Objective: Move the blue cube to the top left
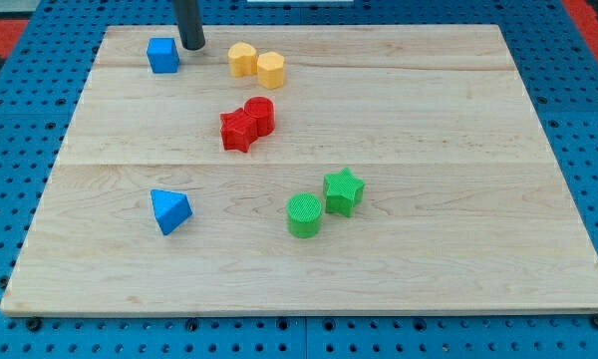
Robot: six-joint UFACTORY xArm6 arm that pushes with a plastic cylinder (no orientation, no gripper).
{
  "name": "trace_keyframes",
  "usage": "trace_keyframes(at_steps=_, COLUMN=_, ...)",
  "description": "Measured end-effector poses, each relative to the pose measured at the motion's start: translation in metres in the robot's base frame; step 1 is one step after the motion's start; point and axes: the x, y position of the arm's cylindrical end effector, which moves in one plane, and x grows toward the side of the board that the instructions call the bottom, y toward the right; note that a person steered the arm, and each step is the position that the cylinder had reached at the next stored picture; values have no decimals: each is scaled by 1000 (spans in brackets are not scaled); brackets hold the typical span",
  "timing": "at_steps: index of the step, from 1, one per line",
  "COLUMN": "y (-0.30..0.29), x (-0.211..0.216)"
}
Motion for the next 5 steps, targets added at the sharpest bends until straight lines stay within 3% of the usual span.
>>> trace_keyframes(at_steps=1, y=4, x=2)
trace_keyframes(at_steps=3, y=-53, x=6)
trace_keyframes(at_steps=4, y=-38, x=10)
trace_keyframes(at_steps=5, y=25, x=19)
